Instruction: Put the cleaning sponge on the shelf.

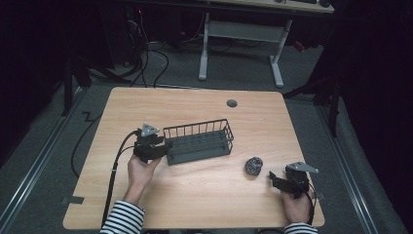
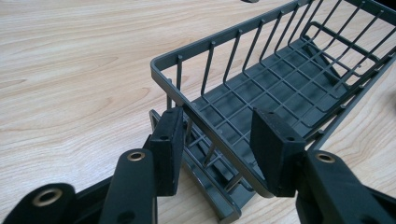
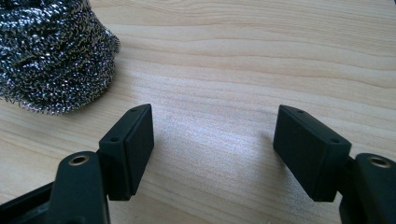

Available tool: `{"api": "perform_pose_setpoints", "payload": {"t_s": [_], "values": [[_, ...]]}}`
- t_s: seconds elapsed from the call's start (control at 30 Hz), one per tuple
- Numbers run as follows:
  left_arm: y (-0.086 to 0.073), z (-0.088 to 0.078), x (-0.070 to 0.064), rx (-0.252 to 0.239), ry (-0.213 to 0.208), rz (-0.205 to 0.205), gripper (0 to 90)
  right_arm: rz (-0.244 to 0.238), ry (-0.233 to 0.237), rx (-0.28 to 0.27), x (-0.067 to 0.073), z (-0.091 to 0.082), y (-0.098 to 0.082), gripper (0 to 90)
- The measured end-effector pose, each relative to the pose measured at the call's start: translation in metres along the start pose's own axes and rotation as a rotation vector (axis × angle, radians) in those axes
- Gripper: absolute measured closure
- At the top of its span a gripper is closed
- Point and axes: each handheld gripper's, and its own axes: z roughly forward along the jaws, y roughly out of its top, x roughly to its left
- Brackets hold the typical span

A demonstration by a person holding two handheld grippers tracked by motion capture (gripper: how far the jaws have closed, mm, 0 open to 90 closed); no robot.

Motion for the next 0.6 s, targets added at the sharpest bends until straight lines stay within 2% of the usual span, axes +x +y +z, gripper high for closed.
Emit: {"api": "perform_pose_setpoints", "payload": {"t_s": [0.23,0.43,0.6], "values": [[0.001,0.001,0.0,0.006,-0.003,-0.001,54.7,-0.002,0.002,0.0,0.0,0.0,0.0,29.2],[0.003,-0.002,0.001,-0.011,-0.011,-0.016,43.6,-0.002,0.003,0.0,0.0,0.0,0.0,29.2],[0.005,-0.014,0.008,-0.04,-0.015,-0.031,38.8,-0.001,0.004,0.0,0.0,0.0,0.0,29.2]]}}
